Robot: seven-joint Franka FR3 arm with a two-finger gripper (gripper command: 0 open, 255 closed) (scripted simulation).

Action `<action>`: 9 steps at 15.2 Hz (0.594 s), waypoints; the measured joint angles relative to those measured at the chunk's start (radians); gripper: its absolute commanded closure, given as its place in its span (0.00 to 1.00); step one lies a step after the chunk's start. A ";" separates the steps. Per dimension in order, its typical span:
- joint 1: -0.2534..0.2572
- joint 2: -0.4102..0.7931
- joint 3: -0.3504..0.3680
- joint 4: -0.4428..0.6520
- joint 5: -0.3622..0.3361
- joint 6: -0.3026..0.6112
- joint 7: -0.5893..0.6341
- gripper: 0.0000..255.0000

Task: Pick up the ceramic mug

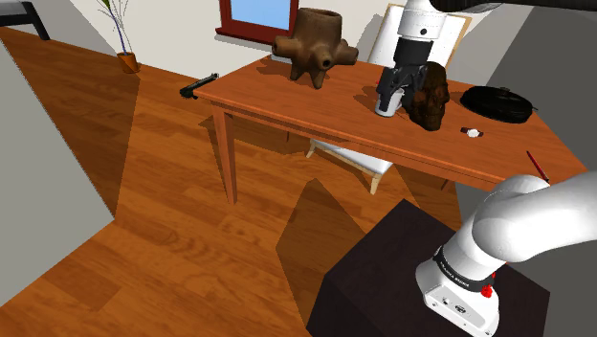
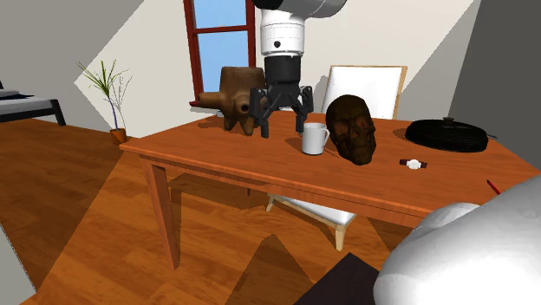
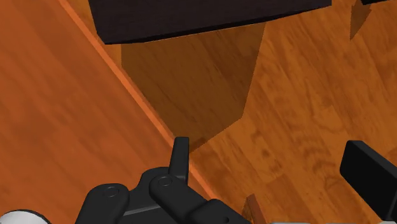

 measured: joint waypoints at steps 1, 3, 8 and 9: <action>-0.007 0.025 -0.008 0.011 -0.008 0.016 -0.003 0.00; -0.023 0.077 -0.029 0.040 -0.027 0.044 -0.015 0.00; -0.063 0.207 -0.085 0.106 -0.066 0.123 -0.049 0.00; -0.071 0.230 -0.096 0.125 -0.072 0.129 -0.055 0.00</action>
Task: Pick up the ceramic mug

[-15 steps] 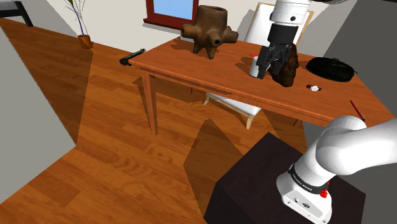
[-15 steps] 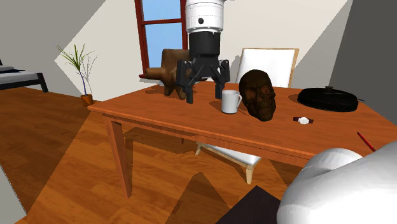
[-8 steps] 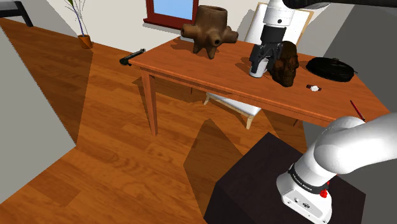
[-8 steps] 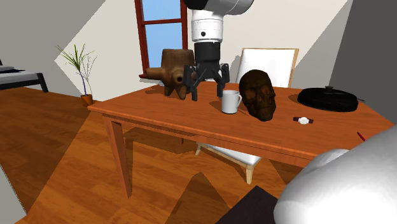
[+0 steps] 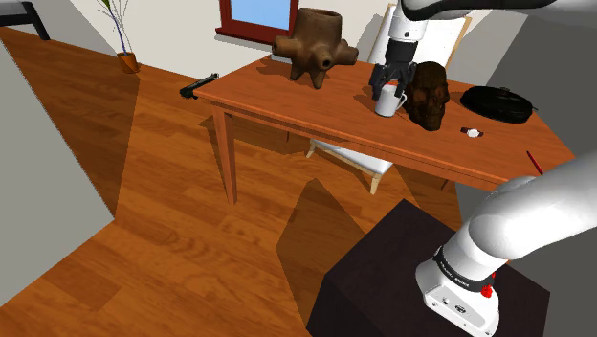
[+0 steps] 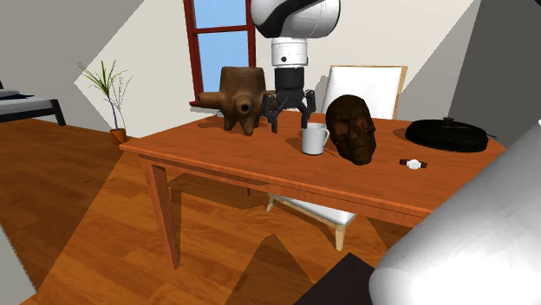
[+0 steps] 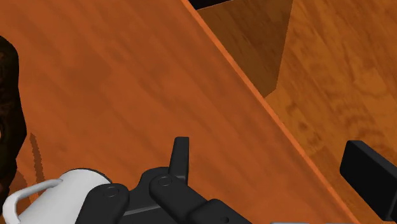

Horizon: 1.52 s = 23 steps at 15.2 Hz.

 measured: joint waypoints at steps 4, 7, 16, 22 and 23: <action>-0.025 0.105 -0.036 0.063 -0.014 0.054 -0.015 0.00; -0.048 0.181 -0.069 0.136 -0.021 0.069 -0.039 0.00; -0.110 0.429 -0.147 0.356 0.001 0.124 -0.097 0.00; -0.114 0.442 -0.150 0.294 0.002 0.199 -0.097 0.00; -0.114 0.443 -0.150 0.286 0.002 0.209 -0.097 0.00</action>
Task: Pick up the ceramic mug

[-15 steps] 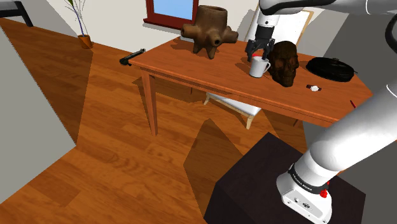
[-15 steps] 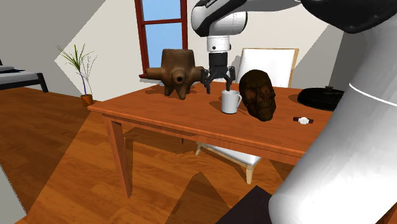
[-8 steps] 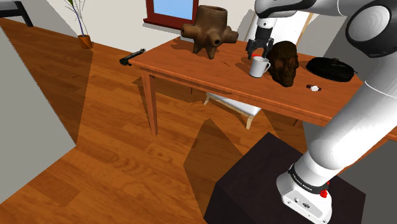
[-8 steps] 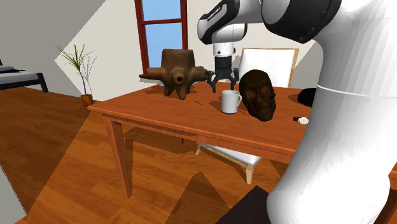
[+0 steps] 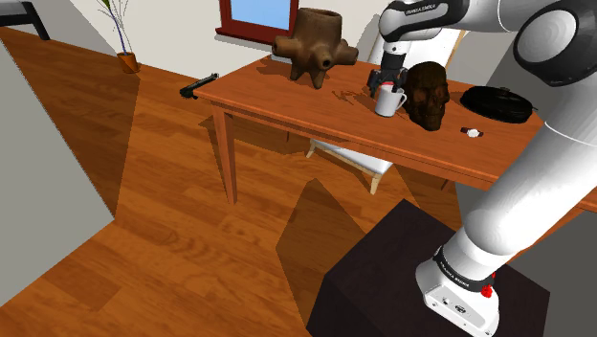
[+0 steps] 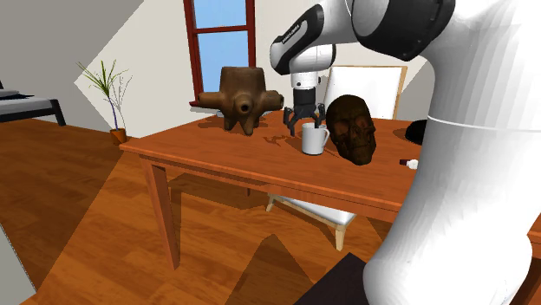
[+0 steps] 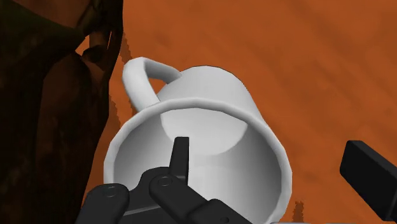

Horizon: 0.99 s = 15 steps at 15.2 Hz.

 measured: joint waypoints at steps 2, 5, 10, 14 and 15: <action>0.000 0.000 0.000 -0.007 0.000 0.008 0.000 1.00; 0.000 0.001 0.000 -0.008 0.000 0.010 0.000 1.00; 0.000 0.001 0.000 -0.009 0.000 0.010 0.000 1.00; 0.001 -0.002 0.001 0.018 0.000 -0.019 0.000 1.00; 0.000 -0.005 0.000 0.026 -0.001 -0.030 -0.002 1.00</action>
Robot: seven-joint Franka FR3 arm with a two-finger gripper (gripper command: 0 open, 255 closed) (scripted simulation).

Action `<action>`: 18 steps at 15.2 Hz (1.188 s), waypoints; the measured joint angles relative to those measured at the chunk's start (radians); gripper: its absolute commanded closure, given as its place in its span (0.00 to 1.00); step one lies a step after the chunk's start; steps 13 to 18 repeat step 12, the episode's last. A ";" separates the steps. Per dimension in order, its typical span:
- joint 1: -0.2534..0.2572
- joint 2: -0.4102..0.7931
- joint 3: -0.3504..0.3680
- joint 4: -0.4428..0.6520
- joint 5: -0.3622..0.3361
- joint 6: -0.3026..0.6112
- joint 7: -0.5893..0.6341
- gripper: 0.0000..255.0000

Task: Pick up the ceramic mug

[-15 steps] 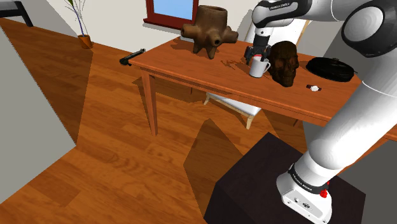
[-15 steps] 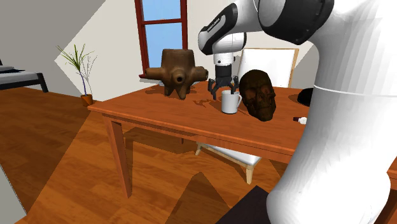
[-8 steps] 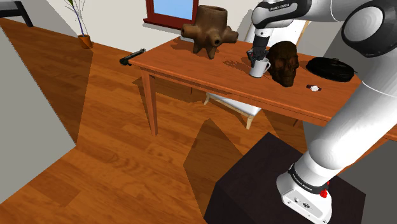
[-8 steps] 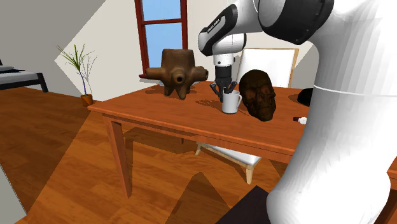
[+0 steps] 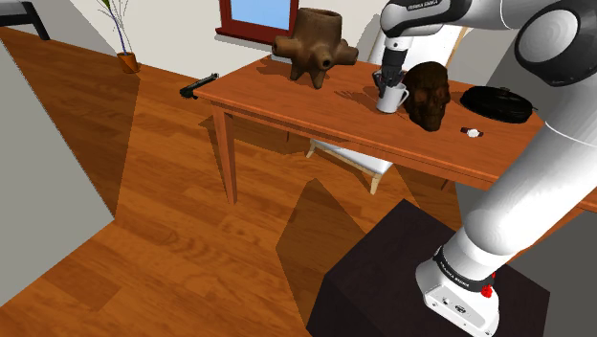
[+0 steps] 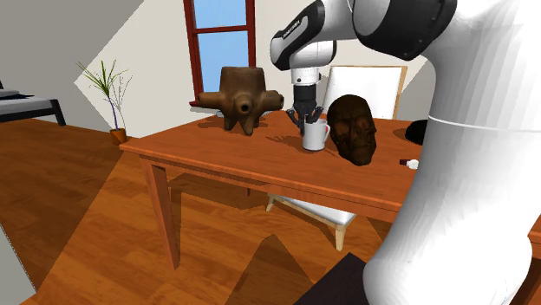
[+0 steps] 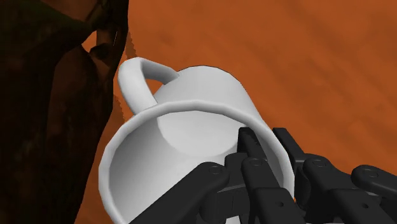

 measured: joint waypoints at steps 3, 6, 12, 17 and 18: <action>0.000 0.000 0.000 0.038 0.001 -0.037 -0.001 1.00; 0.001 -0.001 0.001 0.080 0.001 -0.081 -0.003 1.00; 0.000 0.006 0.001 0.163 0.004 -0.157 -0.008 1.00; 0.000 0.006 0.001 0.163 0.004 -0.157 -0.008 1.00; 0.000 0.006 0.001 0.163 0.004 -0.157 -0.008 1.00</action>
